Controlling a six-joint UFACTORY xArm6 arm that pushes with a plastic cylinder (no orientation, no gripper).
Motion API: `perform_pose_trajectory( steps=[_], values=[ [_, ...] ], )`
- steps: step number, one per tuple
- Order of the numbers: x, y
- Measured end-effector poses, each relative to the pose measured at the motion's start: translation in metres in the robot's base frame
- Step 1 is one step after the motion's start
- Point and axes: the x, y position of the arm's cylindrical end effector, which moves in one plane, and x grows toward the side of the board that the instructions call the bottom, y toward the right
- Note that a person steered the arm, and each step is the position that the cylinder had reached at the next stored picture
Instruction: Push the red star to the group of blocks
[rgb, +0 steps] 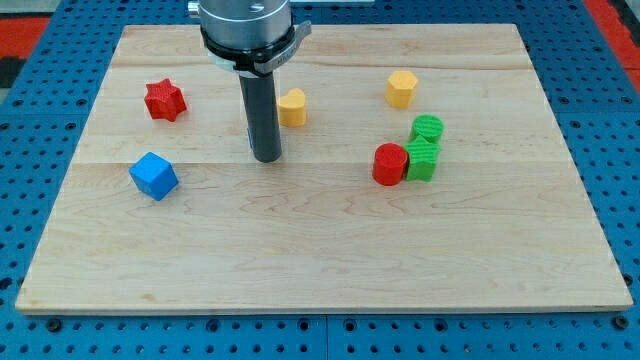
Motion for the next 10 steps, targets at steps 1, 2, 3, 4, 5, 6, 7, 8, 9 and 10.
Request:
perform_pose_trajectory(
  steps=[1, 2, 3, 4, 5, 6, 7, 8, 9, 10],
  values=[
    [0.005, -0.030],
    [-0.010, -0.056],
    [-0.012, -0.059],
    [-0.014, -0.106],
    [-0.021, -0.126],
    [-0.051, -0.138],
    [-0.076, -0.169],
    [-0.076, -0.169],
    [-0.093, -0.166],
    [-0.101, -0.159]
  ],
)
